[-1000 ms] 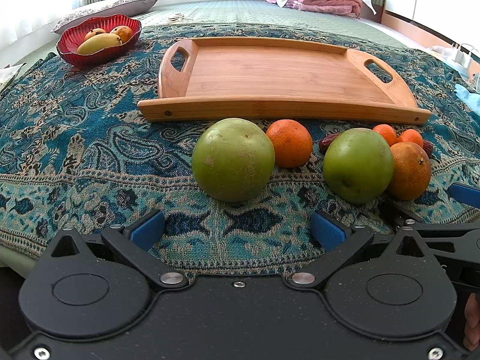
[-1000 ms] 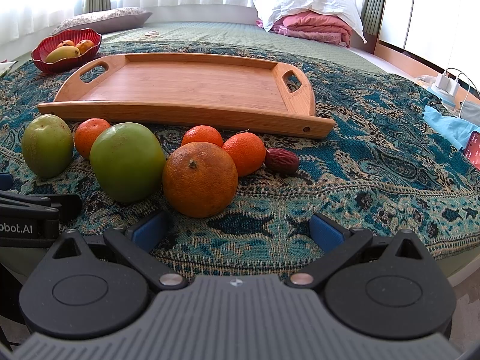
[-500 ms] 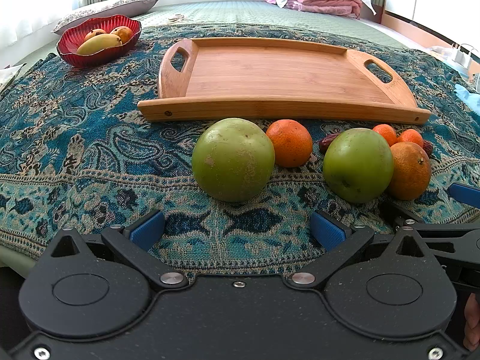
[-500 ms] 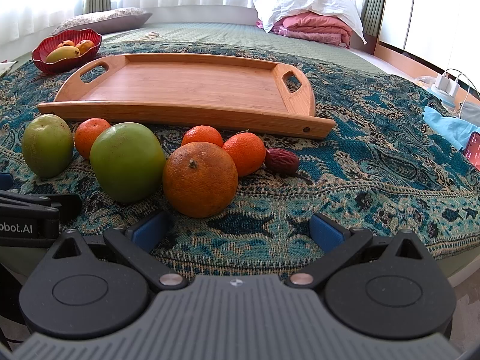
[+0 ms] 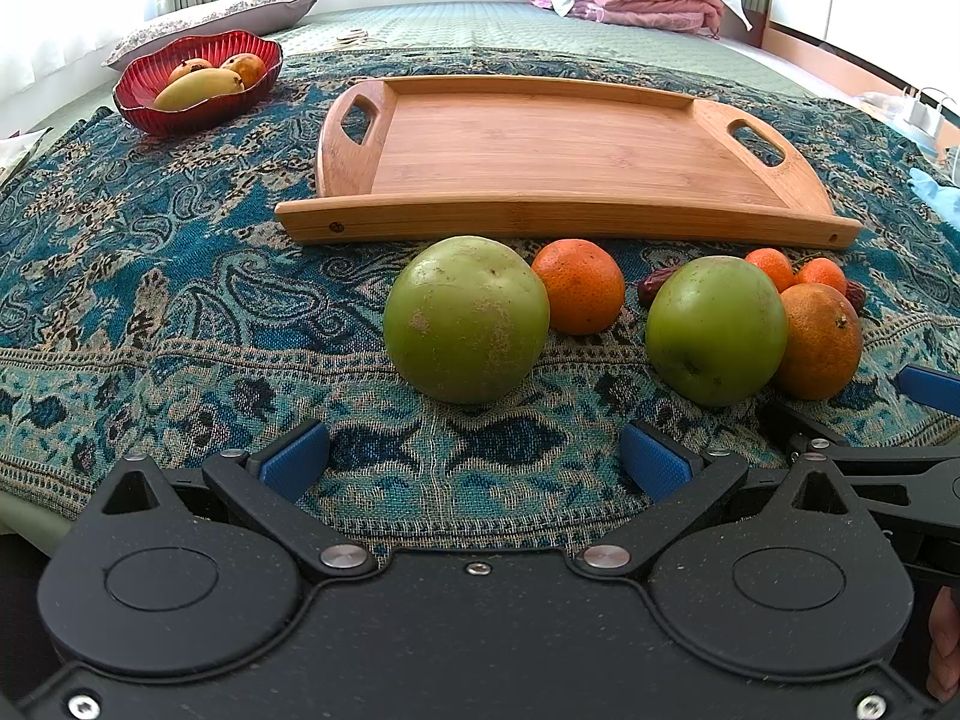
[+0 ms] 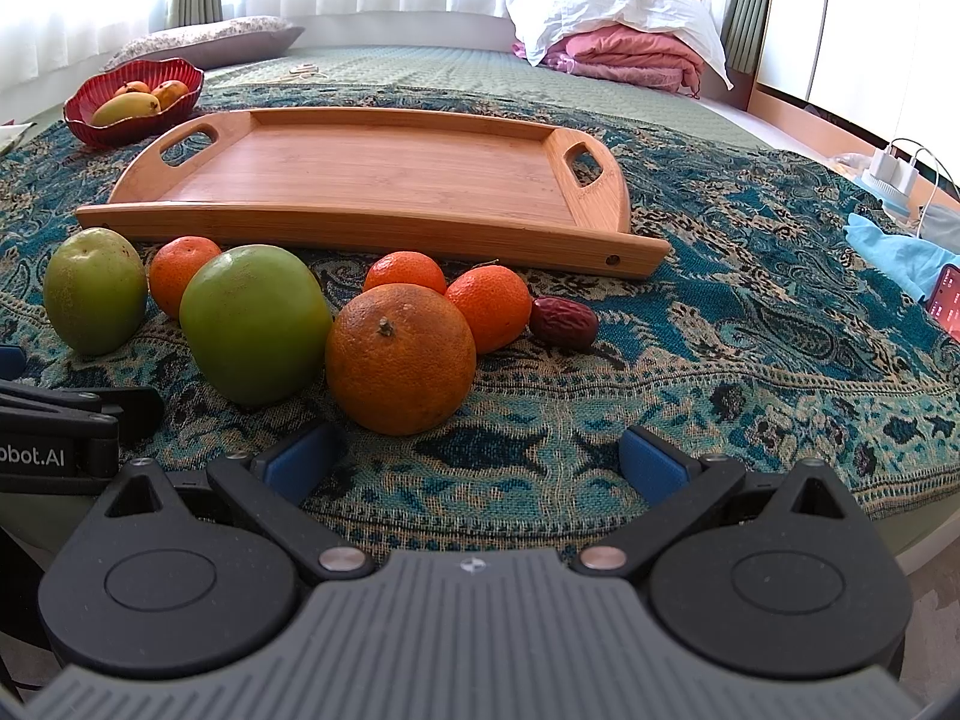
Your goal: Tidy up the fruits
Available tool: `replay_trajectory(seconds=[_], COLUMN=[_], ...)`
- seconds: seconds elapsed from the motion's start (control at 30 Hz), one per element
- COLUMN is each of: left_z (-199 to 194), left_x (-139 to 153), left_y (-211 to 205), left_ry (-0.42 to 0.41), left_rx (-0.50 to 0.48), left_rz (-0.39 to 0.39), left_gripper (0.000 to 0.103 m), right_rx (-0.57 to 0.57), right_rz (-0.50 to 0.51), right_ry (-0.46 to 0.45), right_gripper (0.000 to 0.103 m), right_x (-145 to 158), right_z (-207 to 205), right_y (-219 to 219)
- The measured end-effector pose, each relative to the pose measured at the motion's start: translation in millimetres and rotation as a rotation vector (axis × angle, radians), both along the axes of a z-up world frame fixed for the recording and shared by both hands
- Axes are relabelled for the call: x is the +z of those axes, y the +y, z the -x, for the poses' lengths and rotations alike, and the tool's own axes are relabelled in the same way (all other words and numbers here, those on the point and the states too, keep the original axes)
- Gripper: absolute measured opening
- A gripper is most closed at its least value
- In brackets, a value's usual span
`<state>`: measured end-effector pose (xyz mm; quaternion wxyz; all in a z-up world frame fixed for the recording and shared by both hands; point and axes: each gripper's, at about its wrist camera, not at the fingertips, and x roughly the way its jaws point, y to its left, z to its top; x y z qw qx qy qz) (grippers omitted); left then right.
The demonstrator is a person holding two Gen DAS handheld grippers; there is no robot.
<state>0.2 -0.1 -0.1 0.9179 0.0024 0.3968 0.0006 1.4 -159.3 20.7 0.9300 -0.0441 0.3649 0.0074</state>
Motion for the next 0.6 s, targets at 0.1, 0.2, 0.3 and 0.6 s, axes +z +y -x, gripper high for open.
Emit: replay_trajectory(seconds=[0.1,0.2,0.3,0.6], left_z=[0.0,0.0,0.0,0.1], left_x=[0.0,0.0,0.0,0.0], left_y=[0.0,0.0,0.0,0.0], left_ry=[0.000,0.000,0.000,-0.001], left_rx=[0.000,0.000,0.000,0.000], left_rz=[0.000,0.000,0.000,-0.001], left_gripper=[0.103,0.103,0.103,0.103], right_rx=[0.000,0.000,0.000,0.000], right_rz=[0.000,0.000,0.001,0.001], right_ry=[-0.001,-0.001,-0.001,-0.002], right_gripper=[0.103,0.103,0.103,0.103], right_x=[-0.1,-0.1,-0.2,-0.5], right_z=[0.0,0.1,0.1,0.3], right_y=[0.0,0.1,0.1,0.3])
